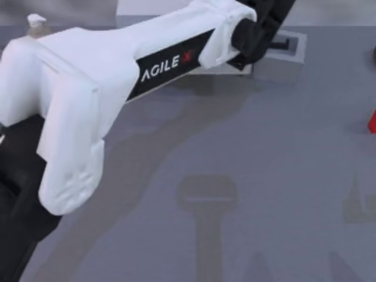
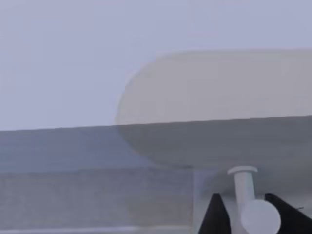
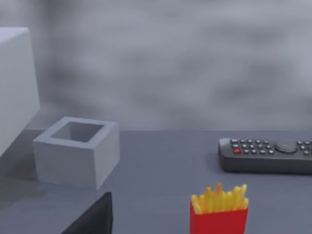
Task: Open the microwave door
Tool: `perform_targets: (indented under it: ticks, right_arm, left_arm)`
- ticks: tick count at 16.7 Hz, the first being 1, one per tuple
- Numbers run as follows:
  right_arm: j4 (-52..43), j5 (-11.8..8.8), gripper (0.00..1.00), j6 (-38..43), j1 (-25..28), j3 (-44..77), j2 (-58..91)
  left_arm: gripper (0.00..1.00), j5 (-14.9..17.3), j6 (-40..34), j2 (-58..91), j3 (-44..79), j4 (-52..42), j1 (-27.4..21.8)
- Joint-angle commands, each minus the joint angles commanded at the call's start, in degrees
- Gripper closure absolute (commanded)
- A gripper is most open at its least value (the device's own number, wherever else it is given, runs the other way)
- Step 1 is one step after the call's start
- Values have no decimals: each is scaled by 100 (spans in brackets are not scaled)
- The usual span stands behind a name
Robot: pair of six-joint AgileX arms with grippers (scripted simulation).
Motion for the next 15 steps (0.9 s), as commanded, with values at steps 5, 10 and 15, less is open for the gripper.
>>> perform_targets:
  ticks: [5, 10, 15]
  right_arm:
    - [0, 0, 0, 0, 0, 0, 0]
    - [0, 0, 0, 0, 0, 0, 0]
    - [0, 0, 0, 0, 0, 0, 0]
  left_arm:
    - [100, 651, -355, 809, 2277, -2595, 163]
    - [100, 1159, -601, 1291, 3755, -4196, 311]
    - [100, 1249, -642, 1363, 3977, -4422, 339]
